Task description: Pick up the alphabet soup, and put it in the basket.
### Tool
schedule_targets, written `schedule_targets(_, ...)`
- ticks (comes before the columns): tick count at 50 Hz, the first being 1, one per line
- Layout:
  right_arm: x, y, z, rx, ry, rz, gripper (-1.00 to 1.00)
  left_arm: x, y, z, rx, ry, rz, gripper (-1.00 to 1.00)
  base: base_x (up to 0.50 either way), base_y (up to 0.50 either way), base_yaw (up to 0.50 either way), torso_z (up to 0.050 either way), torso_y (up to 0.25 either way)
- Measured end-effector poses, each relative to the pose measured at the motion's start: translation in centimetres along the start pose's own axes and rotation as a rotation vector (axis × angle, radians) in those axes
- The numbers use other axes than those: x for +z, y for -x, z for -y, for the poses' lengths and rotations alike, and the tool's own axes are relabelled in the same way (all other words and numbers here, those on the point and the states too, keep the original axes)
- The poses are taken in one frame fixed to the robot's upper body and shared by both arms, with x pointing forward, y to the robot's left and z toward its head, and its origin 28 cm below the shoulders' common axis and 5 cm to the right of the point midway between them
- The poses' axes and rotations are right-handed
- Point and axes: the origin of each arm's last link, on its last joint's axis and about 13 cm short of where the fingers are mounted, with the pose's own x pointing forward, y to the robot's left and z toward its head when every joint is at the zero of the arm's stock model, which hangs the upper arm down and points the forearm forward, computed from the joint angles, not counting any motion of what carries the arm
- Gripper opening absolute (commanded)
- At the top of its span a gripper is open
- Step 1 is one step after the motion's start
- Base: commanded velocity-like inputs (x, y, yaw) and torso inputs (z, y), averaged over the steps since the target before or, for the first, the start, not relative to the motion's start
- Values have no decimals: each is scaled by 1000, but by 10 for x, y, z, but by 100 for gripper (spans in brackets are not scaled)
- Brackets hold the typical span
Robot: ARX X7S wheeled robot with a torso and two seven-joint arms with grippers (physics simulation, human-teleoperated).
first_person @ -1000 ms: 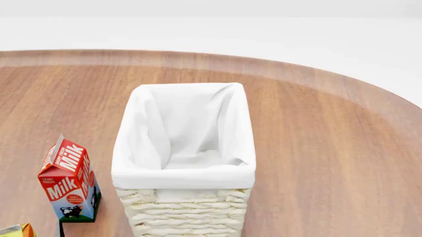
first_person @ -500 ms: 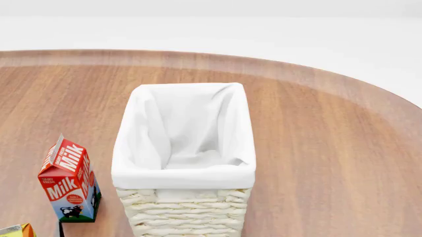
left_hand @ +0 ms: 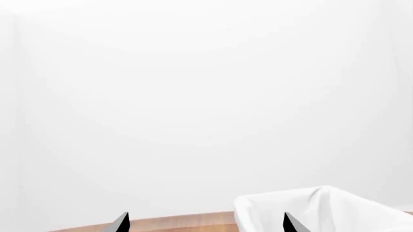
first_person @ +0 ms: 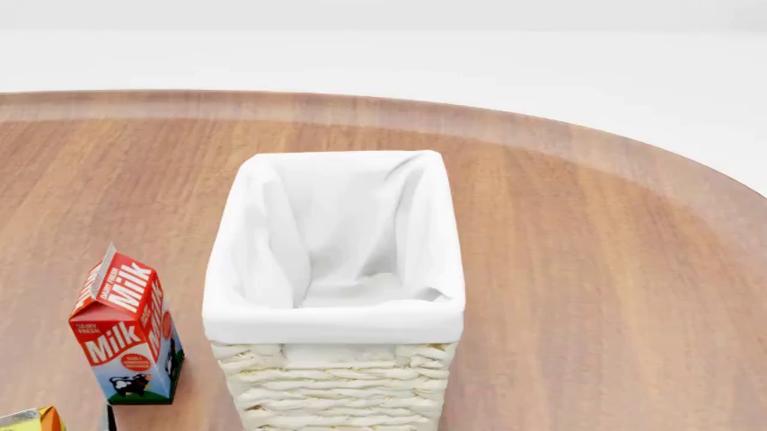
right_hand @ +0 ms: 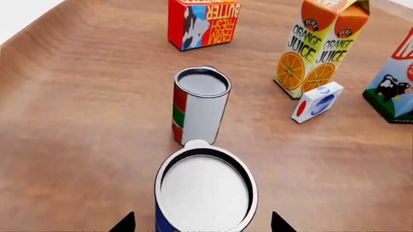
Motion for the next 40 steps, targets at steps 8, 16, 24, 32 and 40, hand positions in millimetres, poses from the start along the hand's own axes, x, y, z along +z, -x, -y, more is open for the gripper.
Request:
schedule_targets(8,0,-2,1,3,3,-4,100,0,0,0,0,0,1,100,0,0,0,0,0)
schedule_targets(16,0,-5,1,9,10,-5,100,1,0,0,1,0,2,100,0,0,0,0,0)
schedule_targets(24,-1,-7,2,12,14,-5,100,1,0,0,2,-1,3,100,0,0,0,0,0)
schedule_targets(32,-2,-8,2,7,3,1,-100,1,1,-1,3,-1,4,100,0,0,0,0,0)
schedule_targets(40,-3,-7,1,2,-11,8,-100,1,1,-1,3,-3,3,100,0,0,0,0,0)
